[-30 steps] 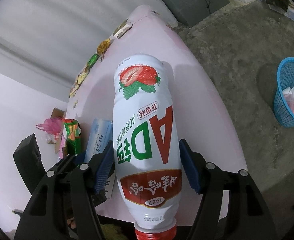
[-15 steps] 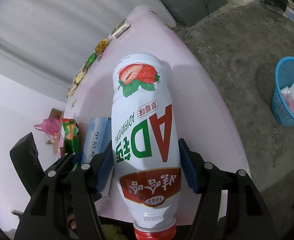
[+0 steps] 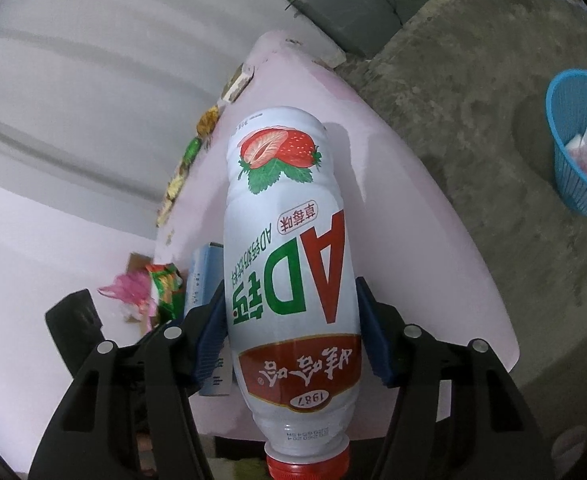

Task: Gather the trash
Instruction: 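Carry the medicine box and milk bottle toward the blue wastebasket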

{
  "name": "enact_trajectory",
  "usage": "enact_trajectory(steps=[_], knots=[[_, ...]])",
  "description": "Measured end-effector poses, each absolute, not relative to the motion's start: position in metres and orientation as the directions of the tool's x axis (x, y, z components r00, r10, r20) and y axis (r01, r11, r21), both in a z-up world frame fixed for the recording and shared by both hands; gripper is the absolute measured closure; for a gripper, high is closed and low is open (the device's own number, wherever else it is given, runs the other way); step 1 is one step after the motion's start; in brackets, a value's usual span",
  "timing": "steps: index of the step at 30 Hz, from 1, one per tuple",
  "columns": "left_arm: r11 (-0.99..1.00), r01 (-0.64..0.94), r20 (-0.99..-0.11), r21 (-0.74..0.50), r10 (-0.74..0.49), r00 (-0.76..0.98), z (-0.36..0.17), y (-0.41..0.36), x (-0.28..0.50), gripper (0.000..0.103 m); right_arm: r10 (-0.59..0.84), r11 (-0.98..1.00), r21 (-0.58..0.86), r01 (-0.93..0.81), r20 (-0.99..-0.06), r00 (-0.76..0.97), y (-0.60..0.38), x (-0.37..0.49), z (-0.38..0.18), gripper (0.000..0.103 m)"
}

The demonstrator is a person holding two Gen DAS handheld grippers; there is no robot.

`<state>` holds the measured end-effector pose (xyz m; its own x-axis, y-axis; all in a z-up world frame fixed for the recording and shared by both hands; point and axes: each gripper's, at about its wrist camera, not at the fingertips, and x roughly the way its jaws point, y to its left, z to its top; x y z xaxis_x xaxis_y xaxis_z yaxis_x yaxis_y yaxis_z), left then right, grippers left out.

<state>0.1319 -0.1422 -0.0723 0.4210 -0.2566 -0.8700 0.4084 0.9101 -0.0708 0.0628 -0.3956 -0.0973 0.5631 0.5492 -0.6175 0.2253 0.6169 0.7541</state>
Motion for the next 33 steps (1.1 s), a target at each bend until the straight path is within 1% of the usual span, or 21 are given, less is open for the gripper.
enact_trajectory(steps=[10, 23, 33], knots=[[0.913, 0.399, -0.851, -0.084, -0.274, 0.448, -0.059, -0.136, 0.127, 0.037, 0.571, 0.562, 0.798, 0.220, -0.566, 0.594, -0.402, 0.053, -0.098, 0.045], [0.908, 0.406, -0.833, -0.099, -0.299, 0.466, -0.044, -0.140, 0.124, 0.037, 0.573, 0.548, 0.812, 0.200, -0.538, 0.618, -0.404, 0.045, -0.093, 0.045], [0.888, 0.451, -0.815, -0.092, -0.327, 0.478, -0.030, -0.164, 0.120, 0.037, 0.561, 0.524, 0.830, 0.192, -0.506, 0.656, -0.419, 0.031, -0.088, 0.045]])
